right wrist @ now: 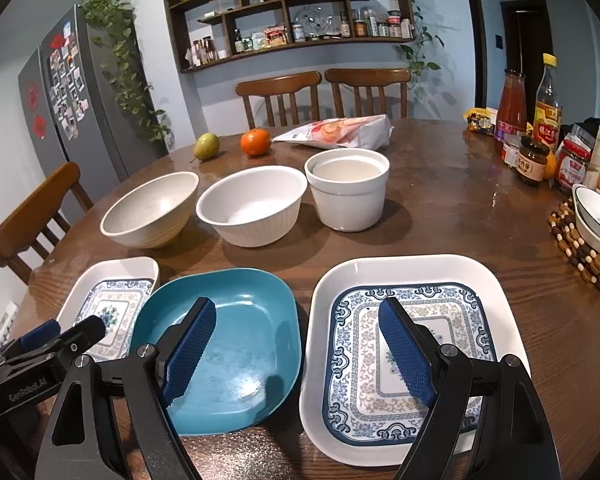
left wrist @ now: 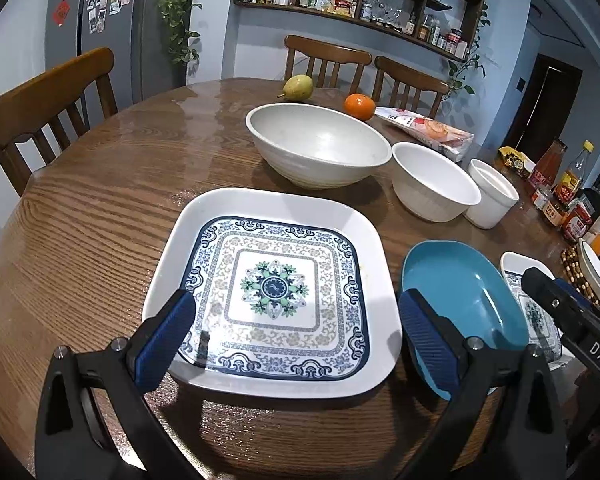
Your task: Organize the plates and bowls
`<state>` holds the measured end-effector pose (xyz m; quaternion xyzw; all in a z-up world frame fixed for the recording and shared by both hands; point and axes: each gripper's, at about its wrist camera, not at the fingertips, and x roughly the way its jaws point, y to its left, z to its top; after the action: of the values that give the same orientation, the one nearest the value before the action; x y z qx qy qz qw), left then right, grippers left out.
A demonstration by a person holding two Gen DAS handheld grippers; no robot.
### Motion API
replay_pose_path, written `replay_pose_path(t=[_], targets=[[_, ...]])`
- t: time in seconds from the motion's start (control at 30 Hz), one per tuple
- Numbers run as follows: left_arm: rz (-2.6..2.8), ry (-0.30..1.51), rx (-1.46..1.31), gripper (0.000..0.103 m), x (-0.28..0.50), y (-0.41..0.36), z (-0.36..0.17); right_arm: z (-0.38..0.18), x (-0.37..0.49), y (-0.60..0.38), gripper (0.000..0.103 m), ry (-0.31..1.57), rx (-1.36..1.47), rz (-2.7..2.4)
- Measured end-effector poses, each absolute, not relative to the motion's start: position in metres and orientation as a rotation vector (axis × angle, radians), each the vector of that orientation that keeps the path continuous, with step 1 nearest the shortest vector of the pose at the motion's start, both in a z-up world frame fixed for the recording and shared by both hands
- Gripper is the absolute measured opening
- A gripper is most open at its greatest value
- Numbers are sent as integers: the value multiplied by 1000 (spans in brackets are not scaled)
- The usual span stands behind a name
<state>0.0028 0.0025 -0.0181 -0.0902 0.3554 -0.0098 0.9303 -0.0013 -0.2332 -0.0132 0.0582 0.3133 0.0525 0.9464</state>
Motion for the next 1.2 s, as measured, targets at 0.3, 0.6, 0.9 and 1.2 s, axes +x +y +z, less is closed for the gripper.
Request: replay_pose_path(t=[0.3, 0.6, 0.9, 1.2], targets=[[-21, 731, -186, 101, 3, 4, -18, -15, 0, -232, 84, 649, 114, 102], [-26, 730, -182, 100, 3, 3, -18, -17, 2, -231, 84, 660, 109, 97], [-30, 726, -180, 98, 1, 4, -17, -19, 3, -230, 84, 669, 100, 89], [-27, 732, -177, 98, 2, 4, -16, -19, 3, -230, 84, 674, 96, 87]])
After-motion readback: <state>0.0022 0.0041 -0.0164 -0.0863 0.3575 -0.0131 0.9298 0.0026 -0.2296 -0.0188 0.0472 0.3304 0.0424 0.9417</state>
